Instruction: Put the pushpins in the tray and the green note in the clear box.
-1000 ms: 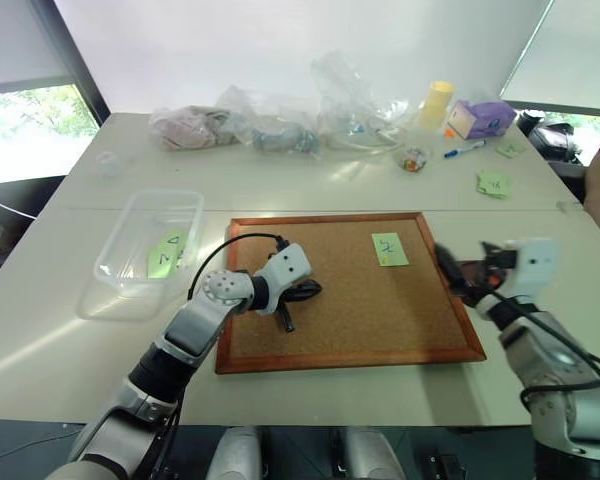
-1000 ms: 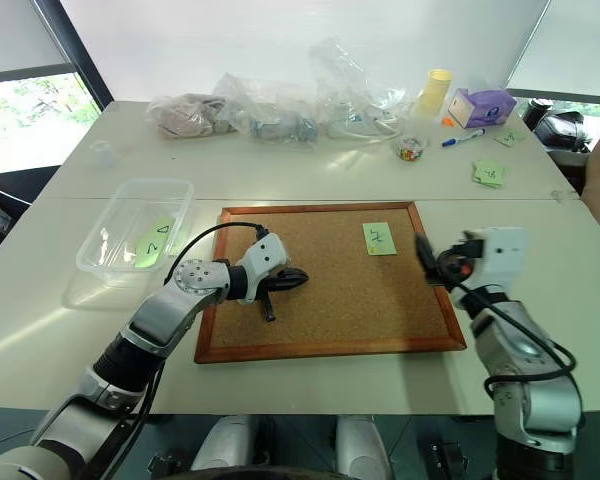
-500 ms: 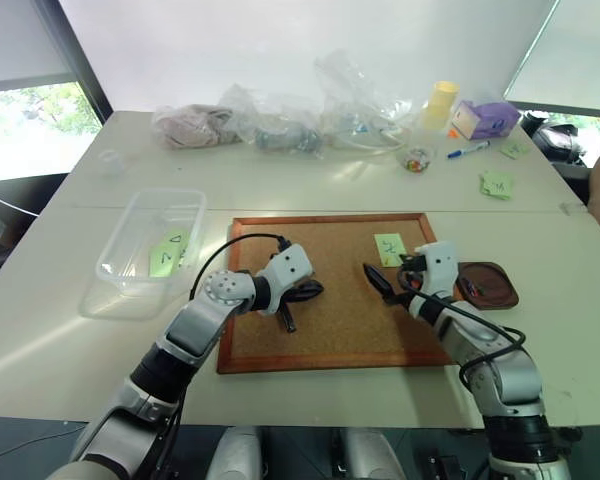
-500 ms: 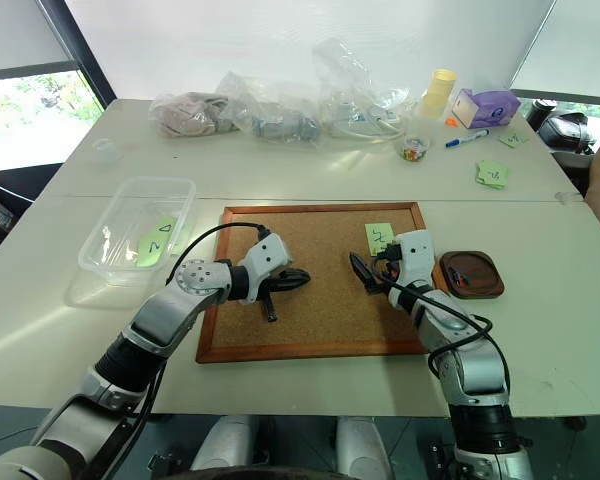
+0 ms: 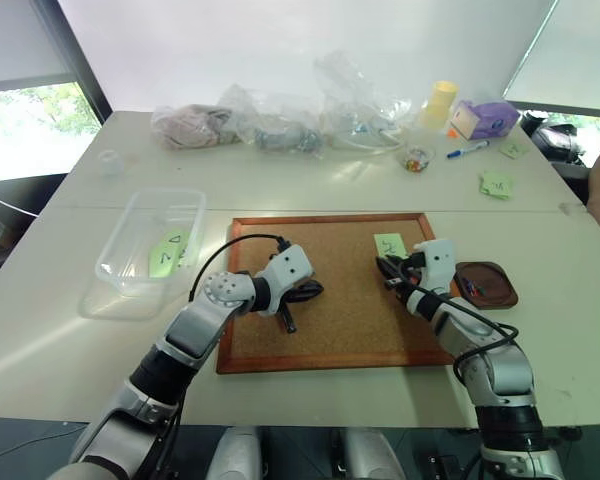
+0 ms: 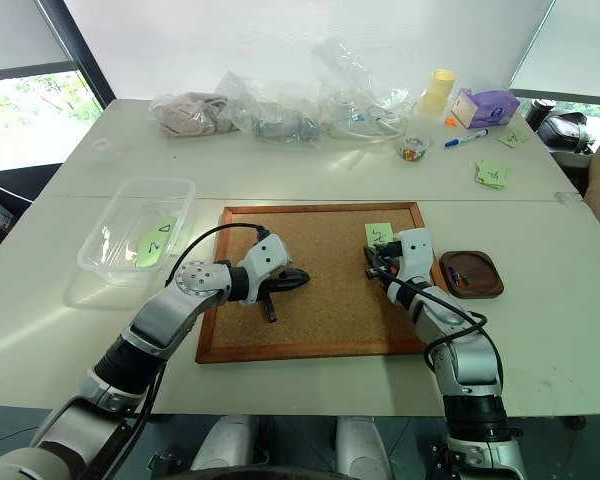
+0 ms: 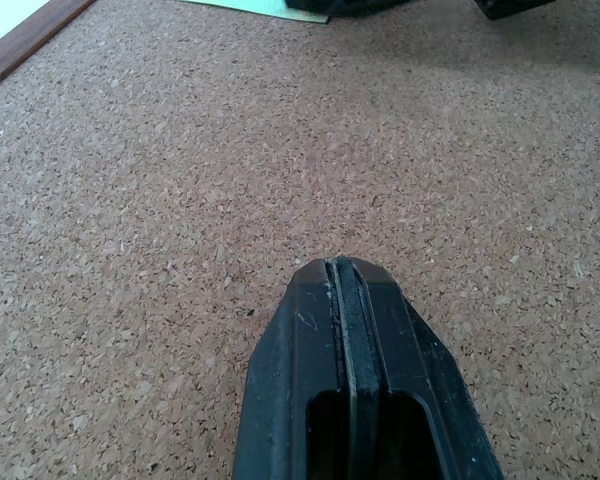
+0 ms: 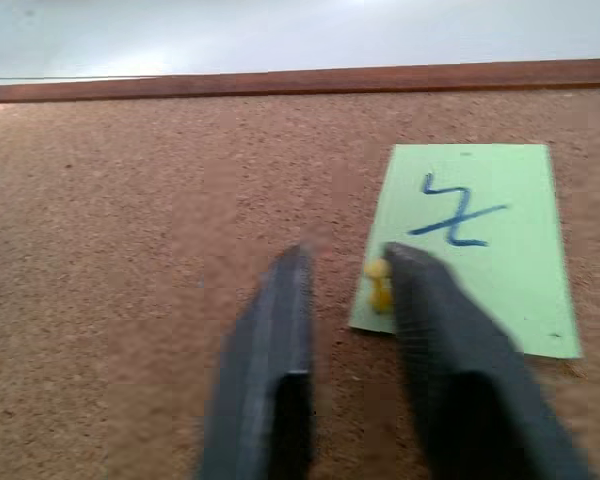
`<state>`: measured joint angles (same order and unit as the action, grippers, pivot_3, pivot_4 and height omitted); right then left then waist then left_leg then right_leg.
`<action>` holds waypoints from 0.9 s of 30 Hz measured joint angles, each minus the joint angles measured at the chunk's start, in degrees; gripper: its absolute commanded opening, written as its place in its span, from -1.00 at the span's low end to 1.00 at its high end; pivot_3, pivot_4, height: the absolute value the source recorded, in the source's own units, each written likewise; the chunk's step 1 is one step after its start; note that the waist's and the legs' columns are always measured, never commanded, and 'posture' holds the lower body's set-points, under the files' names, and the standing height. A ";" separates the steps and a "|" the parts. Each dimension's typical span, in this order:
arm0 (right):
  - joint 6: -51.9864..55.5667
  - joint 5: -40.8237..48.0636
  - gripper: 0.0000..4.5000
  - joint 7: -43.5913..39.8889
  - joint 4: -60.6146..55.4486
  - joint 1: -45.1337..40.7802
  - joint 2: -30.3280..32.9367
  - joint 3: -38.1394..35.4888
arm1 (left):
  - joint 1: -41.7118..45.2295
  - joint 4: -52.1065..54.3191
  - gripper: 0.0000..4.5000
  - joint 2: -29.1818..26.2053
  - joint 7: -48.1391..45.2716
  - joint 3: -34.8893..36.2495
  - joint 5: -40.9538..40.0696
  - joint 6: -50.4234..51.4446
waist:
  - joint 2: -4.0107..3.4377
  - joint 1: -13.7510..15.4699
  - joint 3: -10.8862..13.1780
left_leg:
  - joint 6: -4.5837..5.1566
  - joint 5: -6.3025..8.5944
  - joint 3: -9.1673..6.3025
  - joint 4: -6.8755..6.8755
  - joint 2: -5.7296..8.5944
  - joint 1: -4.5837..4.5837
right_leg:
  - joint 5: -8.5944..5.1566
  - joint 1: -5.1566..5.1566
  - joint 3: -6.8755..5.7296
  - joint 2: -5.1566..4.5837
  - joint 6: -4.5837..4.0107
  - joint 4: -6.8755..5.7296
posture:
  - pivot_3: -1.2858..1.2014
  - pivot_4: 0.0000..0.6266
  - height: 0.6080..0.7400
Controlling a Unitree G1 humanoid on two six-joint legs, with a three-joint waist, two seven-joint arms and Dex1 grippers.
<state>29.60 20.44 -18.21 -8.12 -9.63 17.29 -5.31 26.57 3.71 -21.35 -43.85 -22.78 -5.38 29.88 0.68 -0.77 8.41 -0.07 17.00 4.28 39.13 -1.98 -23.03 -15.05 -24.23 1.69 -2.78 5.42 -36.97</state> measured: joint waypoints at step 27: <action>-8.57 -0.62 -0.99 0.92 -4.65 0.76 -1.51 -2.77 | 0.01 0.26 -1.00 -0.58 -0.31 0.08 -0.18 0.58 | 0.00 -0.09 0.00 | 0.00 0.00 0.01 0.00 -0.01 0.02 | 0.02 -0.01 0.00 0.03 0.03 -0.02 | 0.03 -0.52 0.96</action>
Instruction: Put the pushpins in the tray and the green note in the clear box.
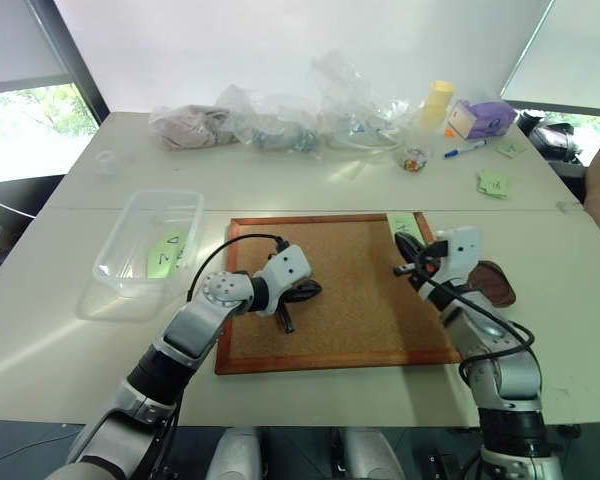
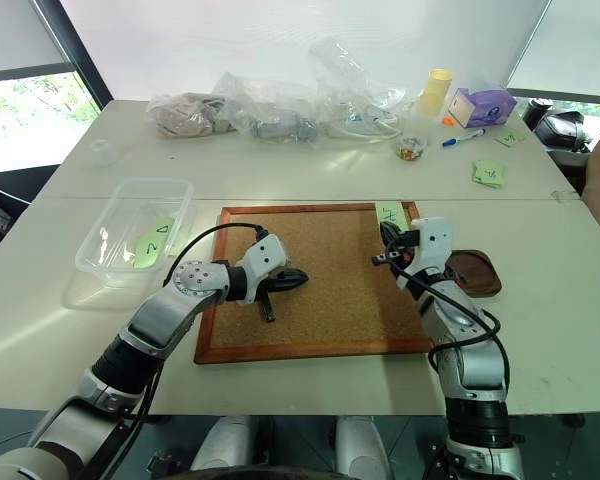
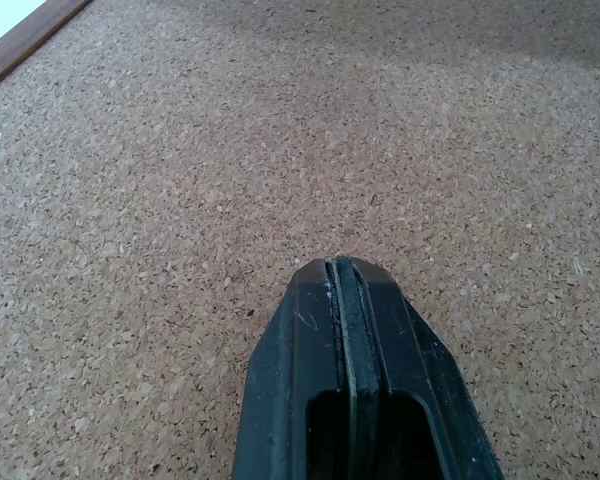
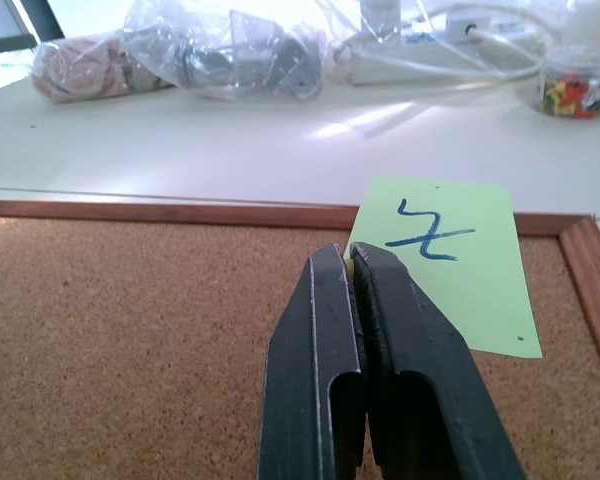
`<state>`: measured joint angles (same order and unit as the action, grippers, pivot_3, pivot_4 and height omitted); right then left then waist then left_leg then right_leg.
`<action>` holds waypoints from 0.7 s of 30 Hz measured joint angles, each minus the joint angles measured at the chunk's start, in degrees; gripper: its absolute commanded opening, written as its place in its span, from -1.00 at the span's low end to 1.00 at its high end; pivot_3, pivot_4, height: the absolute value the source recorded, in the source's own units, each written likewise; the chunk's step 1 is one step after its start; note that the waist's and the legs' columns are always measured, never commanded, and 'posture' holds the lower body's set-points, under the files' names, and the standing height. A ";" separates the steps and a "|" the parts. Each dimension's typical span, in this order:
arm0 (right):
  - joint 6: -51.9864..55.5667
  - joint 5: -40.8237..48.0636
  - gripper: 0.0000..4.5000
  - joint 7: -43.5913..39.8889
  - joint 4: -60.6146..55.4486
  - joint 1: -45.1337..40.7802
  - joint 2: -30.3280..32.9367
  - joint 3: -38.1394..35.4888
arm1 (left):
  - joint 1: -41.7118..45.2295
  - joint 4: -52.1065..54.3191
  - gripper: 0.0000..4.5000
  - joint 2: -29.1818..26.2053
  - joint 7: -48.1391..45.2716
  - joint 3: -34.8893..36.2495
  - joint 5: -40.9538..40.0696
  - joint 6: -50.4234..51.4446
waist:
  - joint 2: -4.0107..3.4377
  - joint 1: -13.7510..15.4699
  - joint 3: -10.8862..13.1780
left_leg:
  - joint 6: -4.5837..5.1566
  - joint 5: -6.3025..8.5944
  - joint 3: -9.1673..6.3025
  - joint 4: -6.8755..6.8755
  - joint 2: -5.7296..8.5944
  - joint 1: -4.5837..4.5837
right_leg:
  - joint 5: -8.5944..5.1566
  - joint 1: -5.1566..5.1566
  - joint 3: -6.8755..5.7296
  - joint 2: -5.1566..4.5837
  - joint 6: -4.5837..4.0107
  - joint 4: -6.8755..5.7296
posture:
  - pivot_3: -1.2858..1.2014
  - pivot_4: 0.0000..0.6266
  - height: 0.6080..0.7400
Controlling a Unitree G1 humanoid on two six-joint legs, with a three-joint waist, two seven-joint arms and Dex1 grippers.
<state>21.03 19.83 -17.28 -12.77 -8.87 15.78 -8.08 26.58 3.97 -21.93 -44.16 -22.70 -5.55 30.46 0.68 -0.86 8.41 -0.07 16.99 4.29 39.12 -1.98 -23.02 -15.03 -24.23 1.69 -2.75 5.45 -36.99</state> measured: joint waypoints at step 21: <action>6.67 1.76 -1.00 0.22 -20.33 3.40 4.31 0.33 | 23.36 -18.86 0.99 16.90 7.19 29.30 -35.55 31.07 | 0.27 -0.02 0.26 | 0.00 -0.01 -0.11 0.05 0.14 -0.32 | 0.02 -0.25 -0.05 0.06 0.10 0.01 | 0.03 -0.52 0.96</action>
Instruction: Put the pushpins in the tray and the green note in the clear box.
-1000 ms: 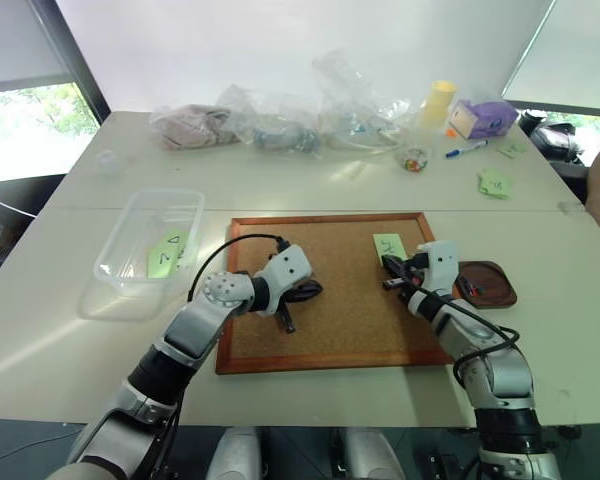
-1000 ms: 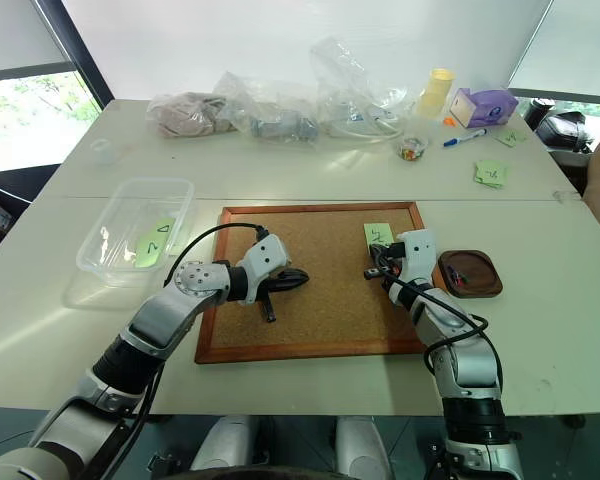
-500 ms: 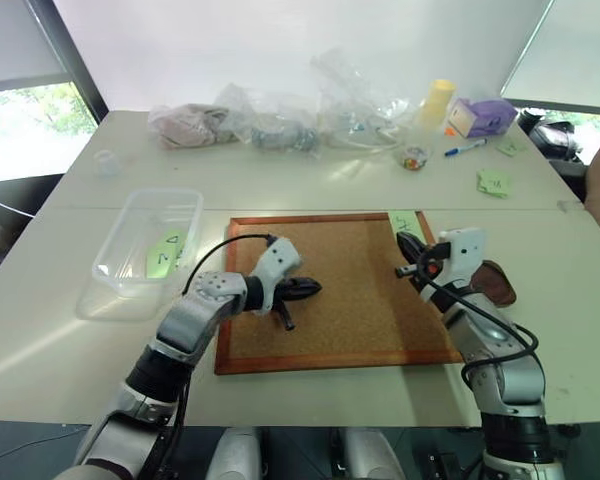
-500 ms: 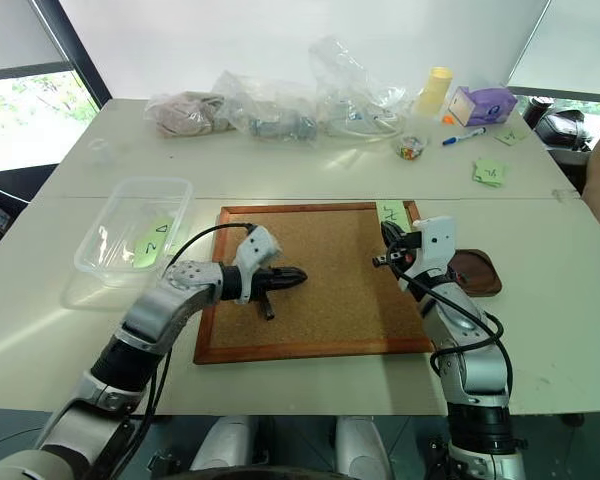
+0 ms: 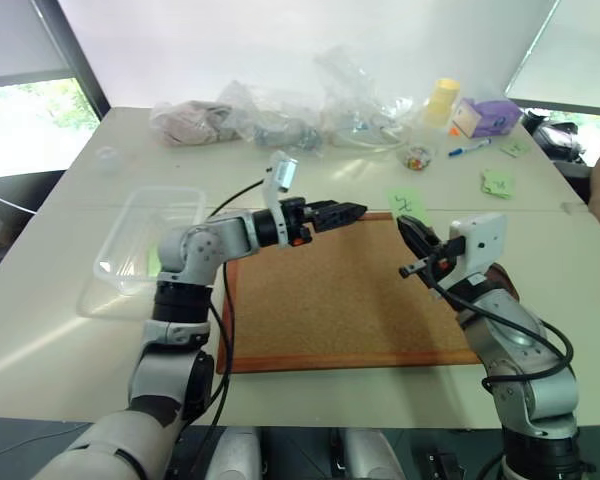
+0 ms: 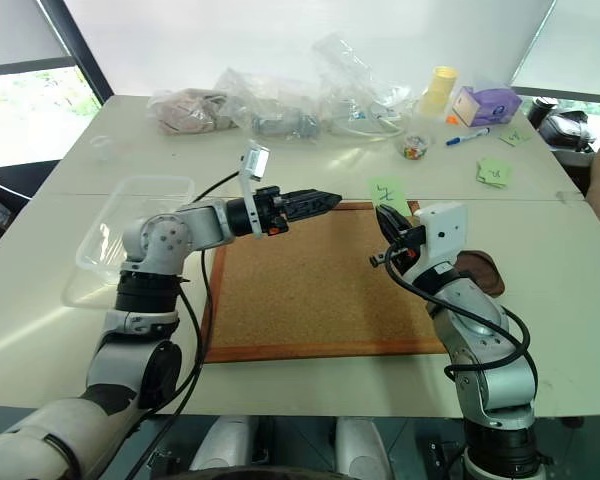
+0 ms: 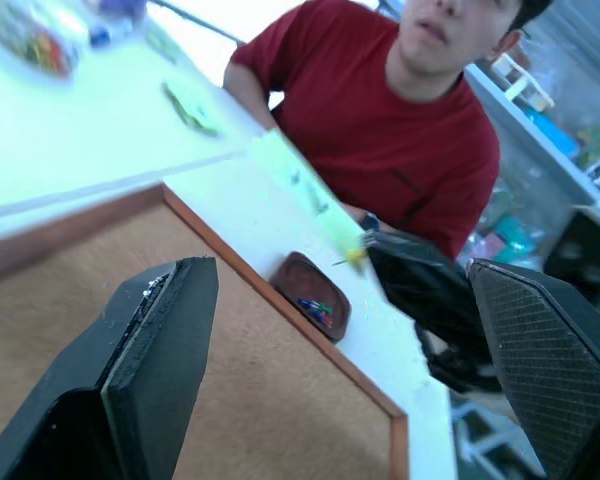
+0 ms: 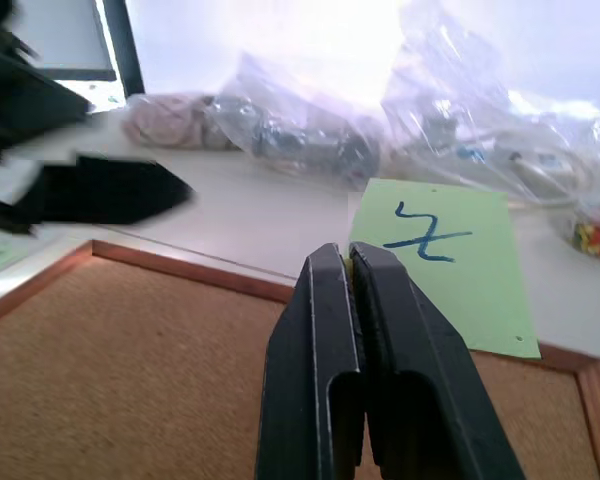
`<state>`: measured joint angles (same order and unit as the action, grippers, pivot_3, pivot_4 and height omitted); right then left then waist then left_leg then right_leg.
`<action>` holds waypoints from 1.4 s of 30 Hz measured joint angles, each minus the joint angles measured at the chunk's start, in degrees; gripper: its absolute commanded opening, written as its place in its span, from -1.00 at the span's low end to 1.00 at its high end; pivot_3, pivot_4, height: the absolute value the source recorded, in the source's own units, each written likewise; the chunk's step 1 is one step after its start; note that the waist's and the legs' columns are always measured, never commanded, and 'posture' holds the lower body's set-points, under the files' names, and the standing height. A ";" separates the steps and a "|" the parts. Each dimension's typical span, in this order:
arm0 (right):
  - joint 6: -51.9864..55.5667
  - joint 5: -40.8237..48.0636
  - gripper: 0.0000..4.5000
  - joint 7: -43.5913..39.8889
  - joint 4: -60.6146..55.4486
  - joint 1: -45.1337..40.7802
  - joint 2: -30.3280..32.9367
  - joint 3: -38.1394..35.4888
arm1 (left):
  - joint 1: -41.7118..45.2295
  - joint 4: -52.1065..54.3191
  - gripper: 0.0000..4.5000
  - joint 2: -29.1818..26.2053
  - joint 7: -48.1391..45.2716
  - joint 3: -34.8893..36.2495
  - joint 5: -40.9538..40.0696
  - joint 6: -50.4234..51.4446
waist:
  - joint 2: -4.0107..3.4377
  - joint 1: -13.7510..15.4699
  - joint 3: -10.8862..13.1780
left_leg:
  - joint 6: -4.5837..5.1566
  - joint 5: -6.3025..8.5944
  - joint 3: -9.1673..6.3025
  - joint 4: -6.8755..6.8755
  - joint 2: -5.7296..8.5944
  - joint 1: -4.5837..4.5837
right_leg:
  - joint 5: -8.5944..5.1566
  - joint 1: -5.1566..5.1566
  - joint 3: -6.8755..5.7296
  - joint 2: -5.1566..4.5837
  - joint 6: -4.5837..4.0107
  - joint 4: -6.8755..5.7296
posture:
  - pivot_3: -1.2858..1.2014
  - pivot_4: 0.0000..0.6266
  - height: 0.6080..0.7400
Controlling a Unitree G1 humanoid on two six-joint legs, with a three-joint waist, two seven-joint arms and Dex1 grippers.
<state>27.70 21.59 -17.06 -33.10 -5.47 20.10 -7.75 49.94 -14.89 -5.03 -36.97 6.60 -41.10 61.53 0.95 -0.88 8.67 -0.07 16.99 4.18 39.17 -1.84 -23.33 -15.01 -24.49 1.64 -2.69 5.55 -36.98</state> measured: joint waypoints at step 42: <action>4.11 2.96 -1.00 8.13 -12.00 1.02 -4.38 -2.48 | 8.66 -24.43 -0.97 7.46 -1.89 0.95 6.10 -11.27 | 0.16 0.19 0.15 | 0.00 0.00 -0.04 -0.02 -0.01 -0.03 | 0.00 -0.01 -0.04 0.00 -0.01 0.02 | 0.03 -0.52 0.96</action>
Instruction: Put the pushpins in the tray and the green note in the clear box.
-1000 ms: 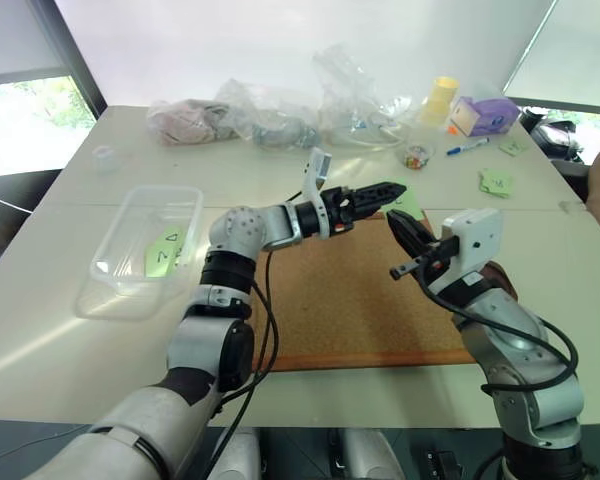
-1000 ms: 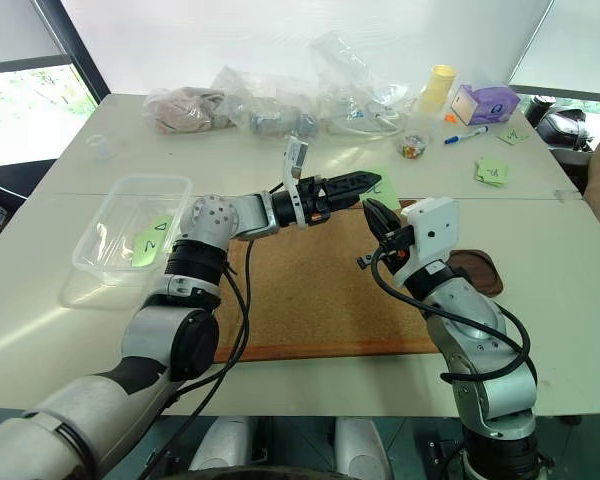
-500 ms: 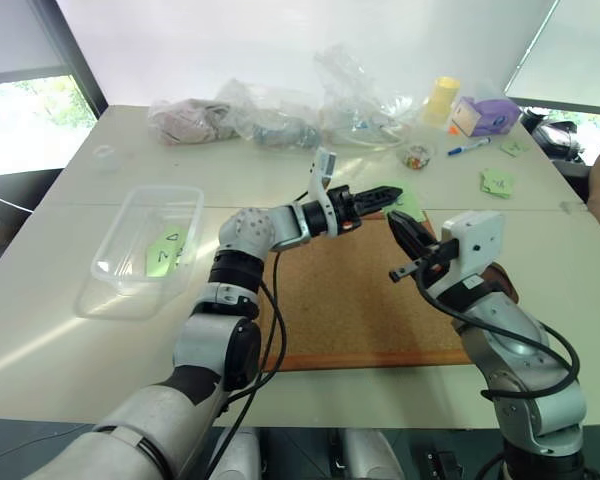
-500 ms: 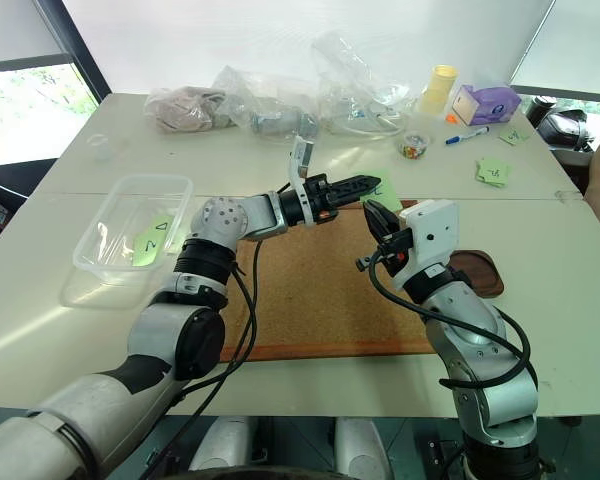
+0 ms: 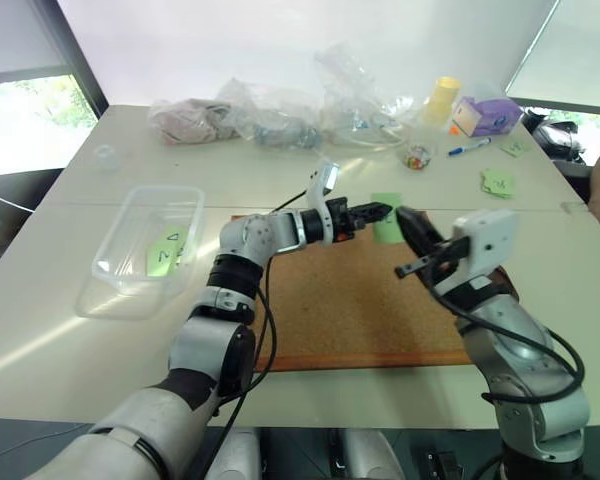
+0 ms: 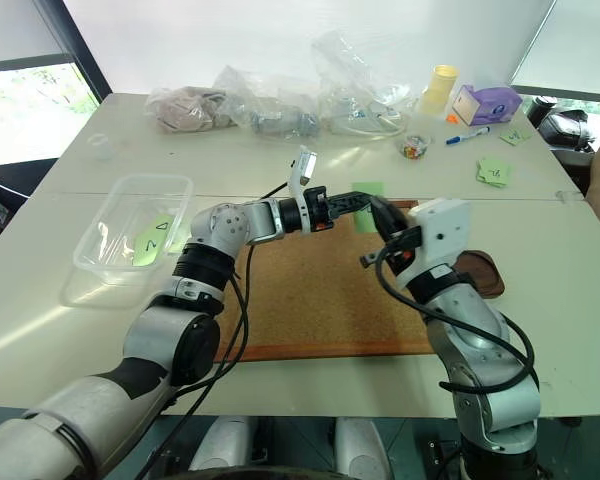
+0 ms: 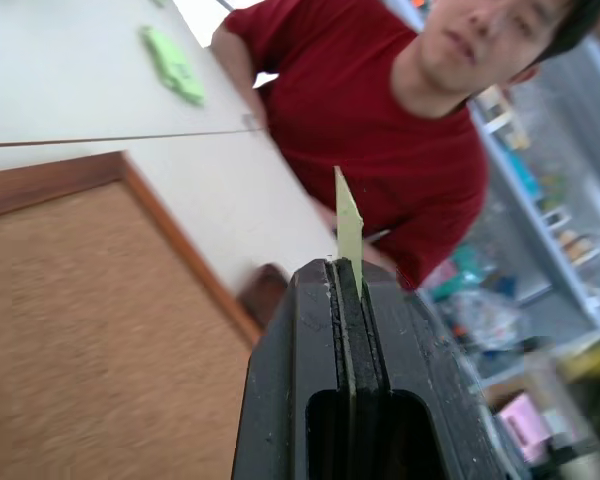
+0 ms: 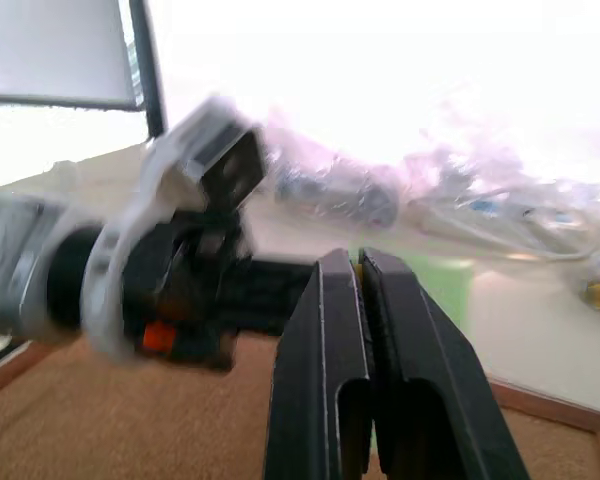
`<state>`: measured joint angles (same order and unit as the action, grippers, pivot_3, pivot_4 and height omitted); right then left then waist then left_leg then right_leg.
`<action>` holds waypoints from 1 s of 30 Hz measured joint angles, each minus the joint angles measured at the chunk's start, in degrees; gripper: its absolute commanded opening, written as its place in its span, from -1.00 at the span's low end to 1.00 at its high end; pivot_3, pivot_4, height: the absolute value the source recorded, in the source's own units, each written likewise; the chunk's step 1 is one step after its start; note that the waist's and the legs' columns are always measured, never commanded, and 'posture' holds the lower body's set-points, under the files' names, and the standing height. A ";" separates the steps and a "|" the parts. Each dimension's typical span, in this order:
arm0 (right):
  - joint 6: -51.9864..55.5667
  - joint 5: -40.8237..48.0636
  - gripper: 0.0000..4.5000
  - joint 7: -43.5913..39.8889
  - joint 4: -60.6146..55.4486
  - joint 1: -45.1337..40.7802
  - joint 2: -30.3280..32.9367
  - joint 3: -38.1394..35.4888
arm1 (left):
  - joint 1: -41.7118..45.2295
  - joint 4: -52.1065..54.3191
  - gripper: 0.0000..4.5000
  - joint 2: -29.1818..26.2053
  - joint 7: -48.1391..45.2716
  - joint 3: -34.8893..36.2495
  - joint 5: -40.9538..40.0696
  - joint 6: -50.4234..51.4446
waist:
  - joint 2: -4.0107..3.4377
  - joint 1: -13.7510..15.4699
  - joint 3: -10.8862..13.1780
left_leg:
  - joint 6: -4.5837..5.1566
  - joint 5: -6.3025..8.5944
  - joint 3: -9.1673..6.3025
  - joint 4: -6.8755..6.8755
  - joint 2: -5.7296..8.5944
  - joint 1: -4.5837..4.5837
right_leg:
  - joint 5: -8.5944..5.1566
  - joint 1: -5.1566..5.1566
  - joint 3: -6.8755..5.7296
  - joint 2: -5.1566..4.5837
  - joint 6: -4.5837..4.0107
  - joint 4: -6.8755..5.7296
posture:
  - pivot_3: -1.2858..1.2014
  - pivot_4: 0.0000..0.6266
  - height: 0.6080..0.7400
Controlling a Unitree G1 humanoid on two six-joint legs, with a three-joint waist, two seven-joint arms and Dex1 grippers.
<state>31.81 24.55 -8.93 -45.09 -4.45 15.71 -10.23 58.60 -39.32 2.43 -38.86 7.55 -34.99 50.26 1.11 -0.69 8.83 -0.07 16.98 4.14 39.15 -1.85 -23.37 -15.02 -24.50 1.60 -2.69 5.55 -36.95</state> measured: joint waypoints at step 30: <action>2.88 -5.71 -0.40 7.09 28.84 4.49 4.67 -13.27 | -13.56 26.61 -1.00 -0.54 0.63 -4.69 -4.34 11.52 | -0.06 -0.04 -0.02 | -0.02 -0.01 0.03 -0.01 0.00 0.03 | 0.00 0.00 0.06 -0.02 0.00 -0.05 | 0.03 -0.52 0.96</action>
<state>34.69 18.84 -1.85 -16.25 0.04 20.39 -23.50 45.04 -12.71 1.89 -38.23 2.86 -39.33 61.78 1.05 -0.73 8.81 -0.09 16.97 4.17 39.15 -1.84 -23.34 -15.02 -24.50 1.66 -2.71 5.54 -37.00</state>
